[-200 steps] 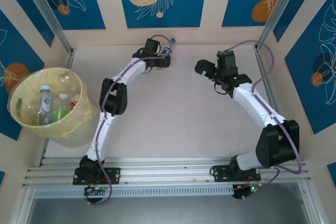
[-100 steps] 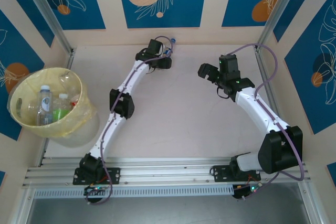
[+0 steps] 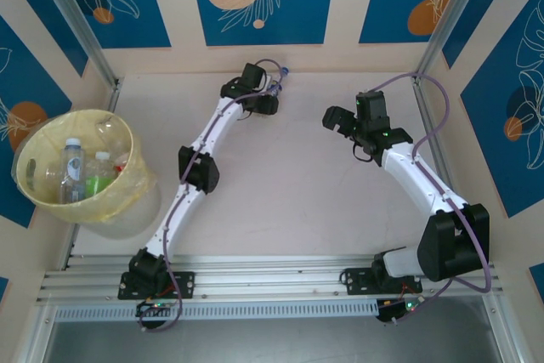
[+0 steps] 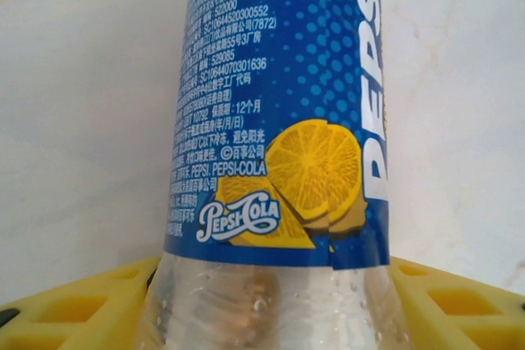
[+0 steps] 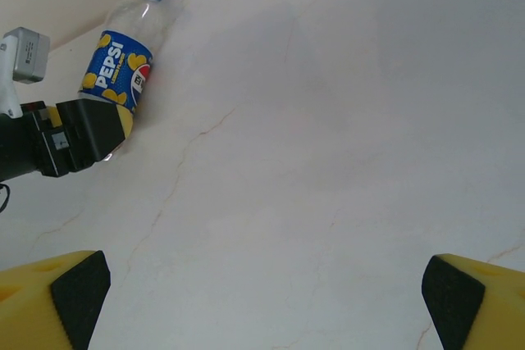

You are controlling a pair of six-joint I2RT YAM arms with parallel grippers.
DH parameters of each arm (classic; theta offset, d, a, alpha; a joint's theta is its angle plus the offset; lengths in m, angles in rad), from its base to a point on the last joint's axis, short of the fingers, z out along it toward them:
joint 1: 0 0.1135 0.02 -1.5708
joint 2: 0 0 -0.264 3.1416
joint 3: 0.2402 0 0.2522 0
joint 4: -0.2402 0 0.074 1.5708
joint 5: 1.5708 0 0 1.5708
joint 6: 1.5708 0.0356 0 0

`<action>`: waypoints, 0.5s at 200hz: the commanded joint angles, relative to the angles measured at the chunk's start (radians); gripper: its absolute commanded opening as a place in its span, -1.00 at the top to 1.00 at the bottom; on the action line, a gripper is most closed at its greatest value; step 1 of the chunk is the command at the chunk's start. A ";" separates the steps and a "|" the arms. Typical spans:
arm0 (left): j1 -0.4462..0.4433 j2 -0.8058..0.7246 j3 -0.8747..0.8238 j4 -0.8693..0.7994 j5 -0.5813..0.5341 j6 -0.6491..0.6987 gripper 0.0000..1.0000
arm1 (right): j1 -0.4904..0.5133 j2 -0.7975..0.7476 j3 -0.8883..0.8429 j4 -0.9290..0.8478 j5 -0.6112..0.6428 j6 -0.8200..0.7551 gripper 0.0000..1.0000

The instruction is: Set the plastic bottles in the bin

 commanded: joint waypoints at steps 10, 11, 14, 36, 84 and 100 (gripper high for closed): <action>-0.042 -0.147 0.058 -0.107 0.011 0.095 -0.09 | -0.012 -0.032 -0.022 0.013 0.012 -0.014 -1.00; -0.042 -0.150 0.058 -0.109 0.013 0.095 -0.09 | -0.012 -0.033 -0.023 0.013 0.011 -0.014 -1.00; -0.042 -0.158 0.056 -0.119 0.022 0.096 -0.09 | -0.013 -0.031 -0.023 0.015 0.011 -0.013 -1.00; -0.042 -0.323 -0.184 -0.074 0.071 0.090 -0.08 | -0.021 -0.029 -0.034 0.034 0.002 -0.008 -1.00; -0.042 -0.850 -1.000 0.348 0.050 0.086 -0.03 | -0.036 0.009 -0.049 0.116 -0.036 0.025 -1.00; -0.042 -0.963 -1.093 0.366 0.045 0.070 0.01 | -0.039 0.022 -0.053 0.146 -0.051 0.042 -1.00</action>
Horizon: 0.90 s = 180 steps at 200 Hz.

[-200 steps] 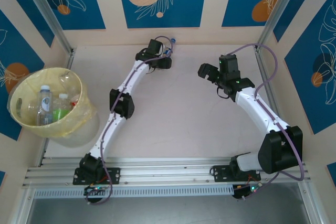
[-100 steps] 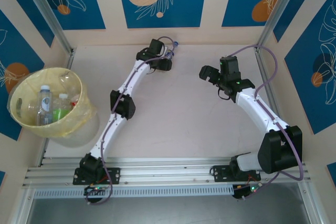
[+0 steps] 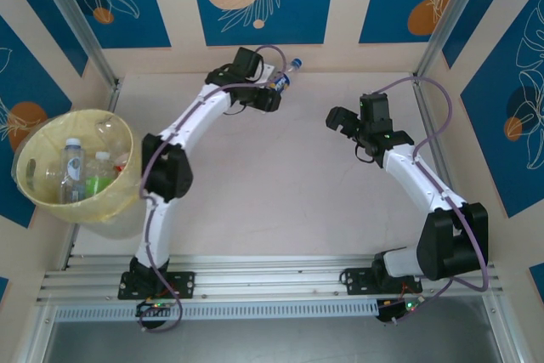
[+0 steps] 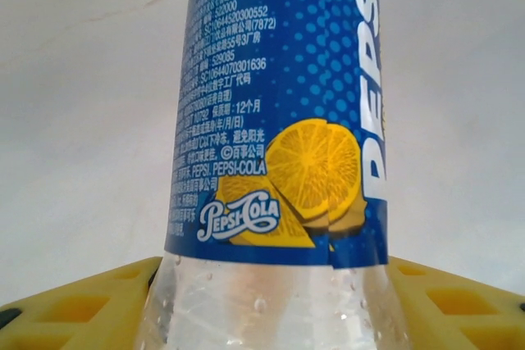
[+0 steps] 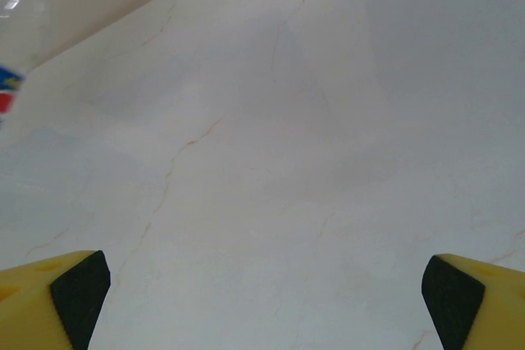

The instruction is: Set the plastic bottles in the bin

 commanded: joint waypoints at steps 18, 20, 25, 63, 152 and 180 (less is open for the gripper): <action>0.005 -0.289 -0.228 0.185 -0.008 -0.031 0.01 | -0.007 0.023 -0.021 0.114 -0.053 0.056 -1.00; 0.005 -0.306 -0.241 0.192 -0.008 -0.033 0.01 | -0.006 0.024 -0.023 0.118 -0.056 0.059 -1.00; 0.005 -0.341 -0.270 0.212 -0.009 -0.047 0.01 | -0.006 0.025 -0.026 0.129 -0.061 0.067 -1.00; 0.001 -0.622 -0.512 0.320 -0.025 -0.165 0.02 | -0.005 0.016 -0.045 0.159 -0.096 0.095 -1.00; 0.011 -1.221 -0.646 -0.184 -0.719 -0.171 0.04 | -0.007 0.049 -0.057 0.194 -0.111 0.089 -1.00; 0.030 -1.250 -0.600 -0.384 -0.968 -0.185 0.04 | -0.007 0.080 -0.044 0.193 -0.140 0.092 -1.00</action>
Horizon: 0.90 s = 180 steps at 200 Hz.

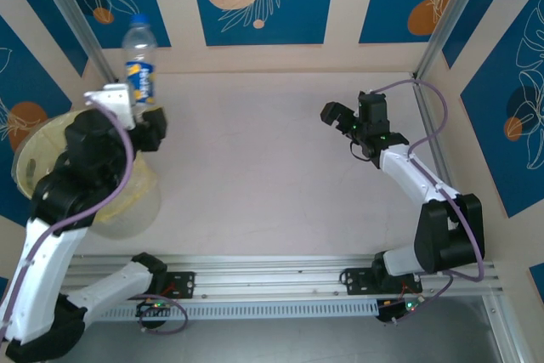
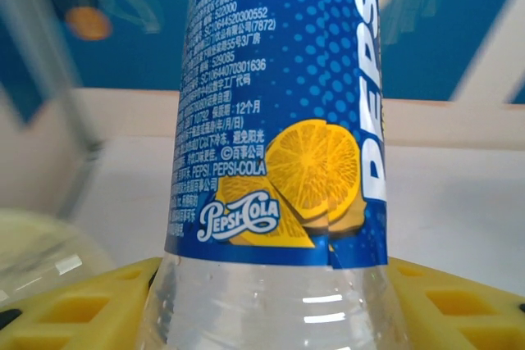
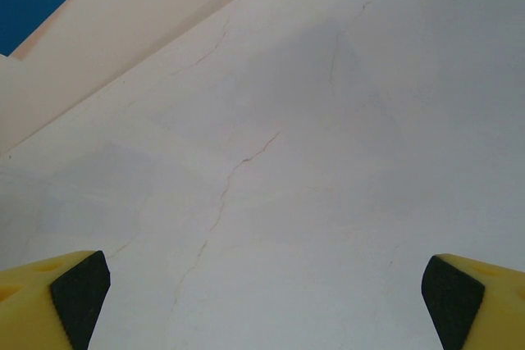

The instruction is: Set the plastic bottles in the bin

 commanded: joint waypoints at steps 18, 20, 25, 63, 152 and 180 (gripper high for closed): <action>0.039 0.024 0.099 -0.401 -0.475 -0.077 0.03 | -0.005 0.033 0.003 0.016 -0.040 0.015 -1.00; 0.040 0.024 0.104 -0.415 -0.482 -0.085 0.03 | -0.005 0.033 0.003 0.016 -0.041 0.015 -1.00; 0.041 0.020 0.116 -0.438 -0.493 -0.102 0.03 | -0.005 0.036 0.006 0.013 -0.040 0.012 -1.00; 0.041 -0.021 0.084 -0.603 -0.550 -0.326 0.05 | -0.005 0.055 0.032 -0.019 -0.044 -0.009 -1.00; 0.058 -0.044 0.021 -0.521 -0.397 -0.308 -0.97 | -0.006 0.071 0.044 -0.032 -0.056 -0.018 -1.00; 0.058 -0.084 0.028 -0.465 -0.378 -0.265 -0.99 | -0.005 0.075 0.040 -0.028 -0.055 -0.015 -1.00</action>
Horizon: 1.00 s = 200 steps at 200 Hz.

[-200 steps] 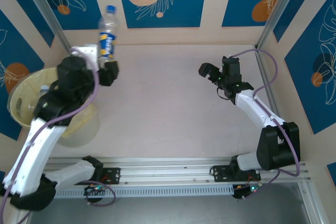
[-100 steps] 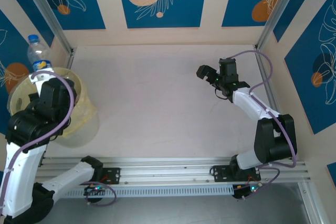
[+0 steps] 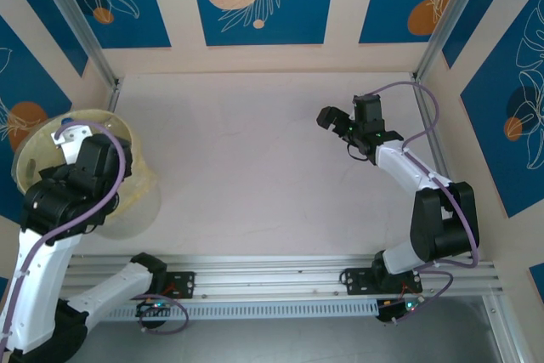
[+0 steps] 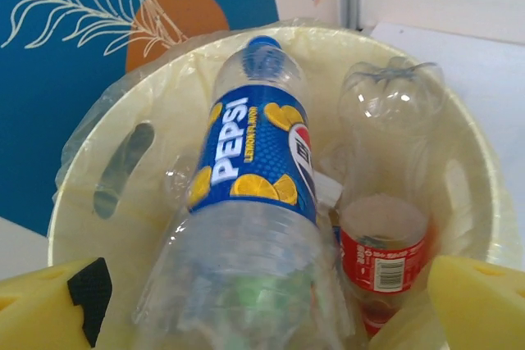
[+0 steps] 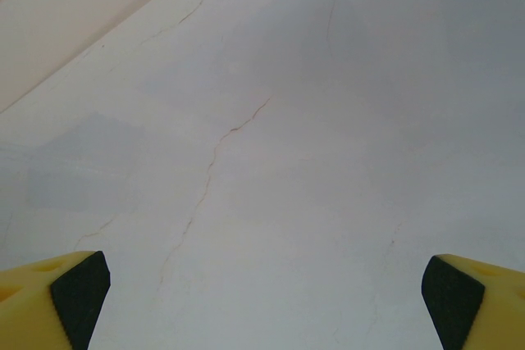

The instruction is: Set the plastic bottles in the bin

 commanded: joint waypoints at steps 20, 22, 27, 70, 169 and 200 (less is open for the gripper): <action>0.010 -0.052 0.016 0.139 0.062 0.101 -0.99 | -0.005 0.019 0.033 -0.008 -0.020 -0.004 -1.00; 0.010 -0.052 0.015 0.144 0.057 0.104 -0.99 | -0.005 0.020 0.033 -0.007 -0.021 -0.002 -1.00; 0.011 -0.049 0.014 0.154 0.046 0.108 -0.99 | -0.005 0.023 0.035 -0.007 -0.024 -0.001 -1.00; 0.028 -0.011 -0.071 0.308 0.173 0.140 -0.99 | -0.003 0.033 0.038 -0.006 -0.034 0.007 -1.00; 0.092 0.055 -0.202 0.762 0.877 0.170 -0.99 | -0.003 -0.045 0.016 -0.028 -0.033 -0.047 -0.99; 0.023 0.147 -0.252 0.984 0.979 0.219 -0.99 | -0.005 -0.121 -0.009 -0.043 0.009 -0.061 -0.99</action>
